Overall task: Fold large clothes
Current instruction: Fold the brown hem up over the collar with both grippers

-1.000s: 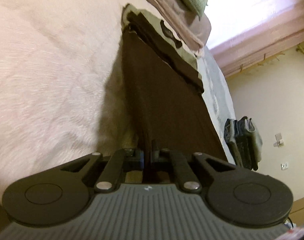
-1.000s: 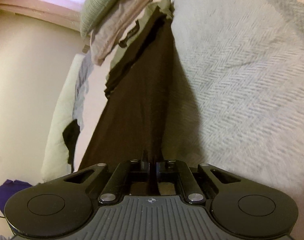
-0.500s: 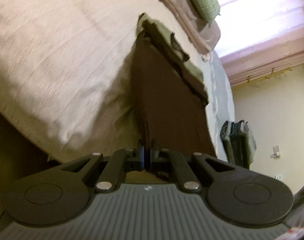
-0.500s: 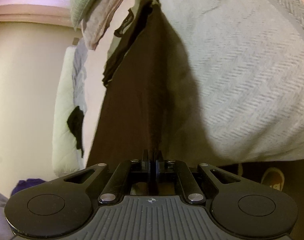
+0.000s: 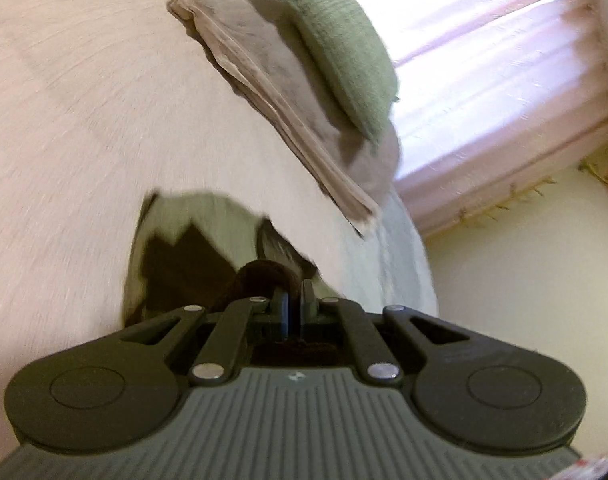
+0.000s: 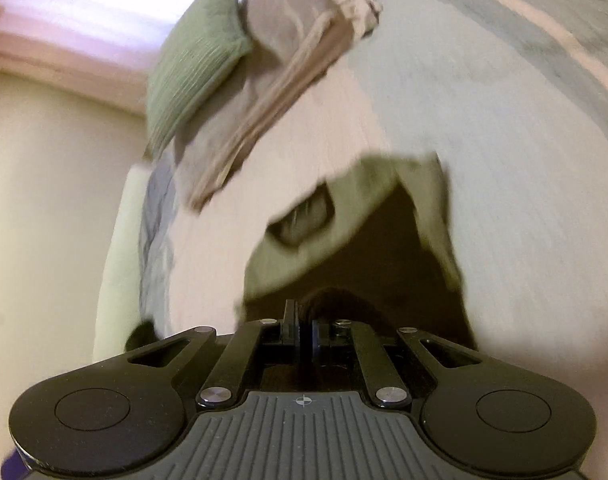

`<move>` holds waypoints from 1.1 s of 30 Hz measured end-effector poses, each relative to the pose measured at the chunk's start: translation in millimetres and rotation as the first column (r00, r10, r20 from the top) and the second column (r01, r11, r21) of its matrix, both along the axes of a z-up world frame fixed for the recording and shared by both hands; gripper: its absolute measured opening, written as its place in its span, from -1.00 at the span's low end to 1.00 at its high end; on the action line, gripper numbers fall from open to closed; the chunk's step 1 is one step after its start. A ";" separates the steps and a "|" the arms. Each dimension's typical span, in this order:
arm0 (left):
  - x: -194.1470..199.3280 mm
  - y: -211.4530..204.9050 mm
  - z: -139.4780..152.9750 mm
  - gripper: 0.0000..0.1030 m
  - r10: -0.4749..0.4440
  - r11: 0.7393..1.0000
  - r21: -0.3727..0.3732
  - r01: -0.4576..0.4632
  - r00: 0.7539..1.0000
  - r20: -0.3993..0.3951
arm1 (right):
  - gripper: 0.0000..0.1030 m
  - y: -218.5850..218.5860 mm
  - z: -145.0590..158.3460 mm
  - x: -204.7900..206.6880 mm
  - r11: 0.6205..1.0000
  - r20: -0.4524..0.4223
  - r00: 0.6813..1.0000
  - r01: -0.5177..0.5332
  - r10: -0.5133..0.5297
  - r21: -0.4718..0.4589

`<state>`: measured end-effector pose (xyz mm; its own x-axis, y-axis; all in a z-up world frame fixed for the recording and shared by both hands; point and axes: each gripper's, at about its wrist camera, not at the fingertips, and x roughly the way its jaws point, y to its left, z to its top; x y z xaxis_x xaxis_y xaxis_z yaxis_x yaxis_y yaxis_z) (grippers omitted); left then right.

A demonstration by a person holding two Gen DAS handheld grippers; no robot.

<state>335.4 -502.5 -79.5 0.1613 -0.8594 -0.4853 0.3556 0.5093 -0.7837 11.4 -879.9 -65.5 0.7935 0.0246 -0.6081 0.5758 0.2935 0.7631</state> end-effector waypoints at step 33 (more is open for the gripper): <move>102.1 -119.3 -44.0 -0.94 -0.252 0.936 0.324 0.137 0.905 0.344 | -0.94 -32.8 -46.2 95.9 0.747 -0.213 0.967 -0.242 0.137 -0.619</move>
